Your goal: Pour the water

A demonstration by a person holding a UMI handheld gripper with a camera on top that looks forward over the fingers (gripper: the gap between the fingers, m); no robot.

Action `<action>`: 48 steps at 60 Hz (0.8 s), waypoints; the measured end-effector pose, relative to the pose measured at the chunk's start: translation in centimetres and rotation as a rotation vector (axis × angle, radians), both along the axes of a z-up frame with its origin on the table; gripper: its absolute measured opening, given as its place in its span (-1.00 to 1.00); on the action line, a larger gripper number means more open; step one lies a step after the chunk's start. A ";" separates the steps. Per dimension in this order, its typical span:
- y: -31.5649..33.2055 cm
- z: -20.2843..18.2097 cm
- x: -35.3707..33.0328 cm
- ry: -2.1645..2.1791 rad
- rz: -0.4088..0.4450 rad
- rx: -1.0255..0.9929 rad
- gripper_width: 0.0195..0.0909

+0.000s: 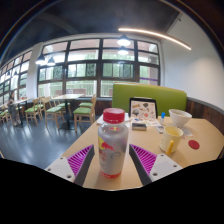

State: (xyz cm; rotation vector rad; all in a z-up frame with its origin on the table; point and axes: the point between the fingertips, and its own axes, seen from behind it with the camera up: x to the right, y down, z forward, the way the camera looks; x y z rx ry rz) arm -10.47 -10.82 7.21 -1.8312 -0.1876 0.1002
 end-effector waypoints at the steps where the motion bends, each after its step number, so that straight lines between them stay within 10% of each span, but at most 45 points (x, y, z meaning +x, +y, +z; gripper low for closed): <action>1: 0.5 0.0 -0.2 -0.004 0.004 0.002 0.65; 4: 1.8 -0.2 -0.7 -0.019 -0.001 0.006 0.48; 6: 2.6 -0.3 -0.4 -0.036 -0.021 0.014 0.01; 22: 5.0 -0.1 0.2 -0.095 -0.030 0.100 -0.38; 48: 9.4 3.0 6.3 0.555 -0.087 -0.034 -0.42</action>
